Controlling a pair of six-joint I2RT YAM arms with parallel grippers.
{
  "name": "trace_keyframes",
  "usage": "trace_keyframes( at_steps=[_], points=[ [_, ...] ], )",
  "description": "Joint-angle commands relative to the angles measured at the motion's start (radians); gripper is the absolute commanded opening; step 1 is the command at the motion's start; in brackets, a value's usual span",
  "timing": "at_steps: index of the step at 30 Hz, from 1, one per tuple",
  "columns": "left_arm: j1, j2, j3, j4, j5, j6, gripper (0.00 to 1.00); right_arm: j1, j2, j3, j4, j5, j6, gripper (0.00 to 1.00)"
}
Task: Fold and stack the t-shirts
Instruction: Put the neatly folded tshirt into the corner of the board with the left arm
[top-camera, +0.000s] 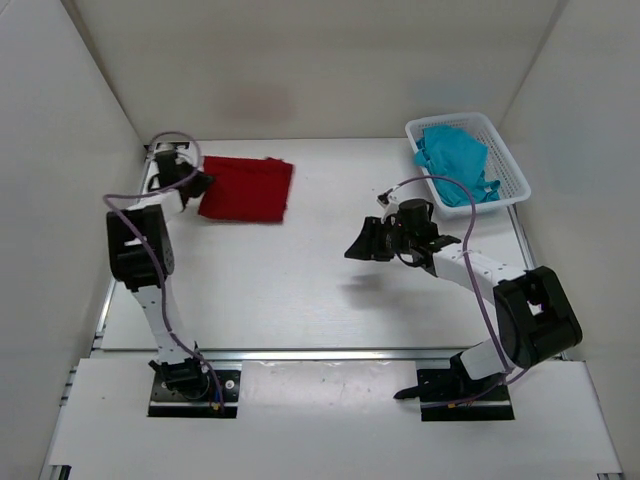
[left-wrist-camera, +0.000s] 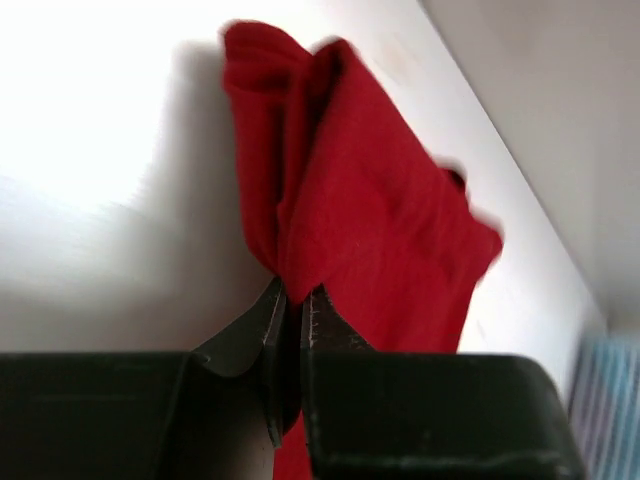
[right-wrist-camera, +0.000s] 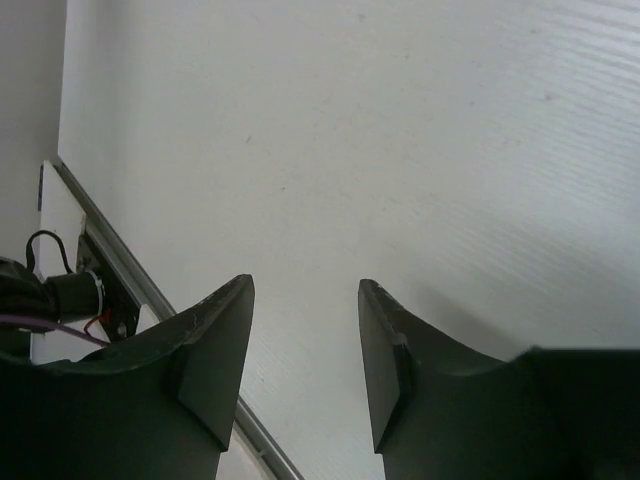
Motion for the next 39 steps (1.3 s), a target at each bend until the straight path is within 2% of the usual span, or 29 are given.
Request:
trace_keyframes(
  at_steps=[1,5,8,13,17,19,21,23,24,26,27,28,30,33,34,37,38,39],
  points=[
    [0.138,-0.003,-0.006,-0.030,0.008,-0.014,0.00,0.022,0.038,0.028,0.055,-0.035,-0.022,0.44],
    [0.227,0.035,-0.024,0.021,0.027,-0.054,0.03,0.044,0.058,0.035,0.067,-0.083,-0.006,0.44],
    [0.250,0.076,0.037,-0.007,0.036,-0.044,0.04,0.061,0.049,0.028,0.055,-0.080,-0.017,0.44],
    [0.298,0.071,0.032,-0.016,-0.036,-0.059,0.04,0.062,0.046,-0.001,0.044,-0.081,-0.023,0.44],
    [0.352,0.020,-0.067,0.041,-0.088,-0.111,0.02,0.067,0.041,-0.025,0.039,-0.078,-0.025,0.43],
    [0.376,0.009,-0.124,0.082,-0.082,-0.134,0.06,0.068,0.045,-0.028,0.047,-0.084,-0.022,0.44],
    [0.376,-0.001,-0.148,0.105,-0.068,-0.134,0.14,0.065,0.049,-0.024,0.042,-0.086,-0.022,0.44],
    [0.375,-0.014,-0.153,0.116,-0.054,-0.126,0.33,0.073,0.053,-0.009,0.032,-0.081,-0.020,0.46],
    [0.375,-0.029,-0.158,0.121,-0.042,-0.129,0.40,0.068,0.053,-0.008,0.021,-0.075,-0.019,0.51],
    [0.355,-0.061,-0.161,0.104,-0.039,-0.116,0.67,0.082,0.033,-0.019,0.010,-0.045,-0.026,0.76],
    [0.349,-0.092,-0.159,0.069,-0.053,-0.116,0.83,0.078,0.015,-0.028,-0.002,-0.001,-0.019,0.99],
    [0.333,-0.103,-0.158,0.050,-0.050,-0.087,0.99,0.081,-0.006,-0.030,0.001,0.018,-0.020,0.99],
    [0.304,-0.179,-0.164,-0.028,-0.108,-0.056,0.99,0.062,-0.045,-0.071,0.048,0.029,-0.006,0.99],
    [0.220,-0.293,-0.184,-0.103,-0.177,0.028,0.99,0.012,-0.094,-0.145,0.159,-0.046,0.072,0.99],
    [0.164,-0.311,-0.152,-0.137,-0.223,0.053,0.99,-0.001,-0.090,-0.150,0.139,-0.043,0.084,0.99],
    [-0.057,-0.327,0.074,-0.406,-0.367,0.186,0.98,-0.018,-0.056,-0.061,0.040,-0.051,0.043,0.99],
    [-0.163,-0.362,0.083,-0.395,-0.349,0.267,0.99,-0.021,-0.027,-0.001,-0.041,-0.045,0.018,0.99],
    [-0.211,-0.414,0.062,-0.314,-0.319,0.297,0.99,-0.013,-0.010,0.037,-0.075,-0.045,-0.009,0.99]
  ],
)
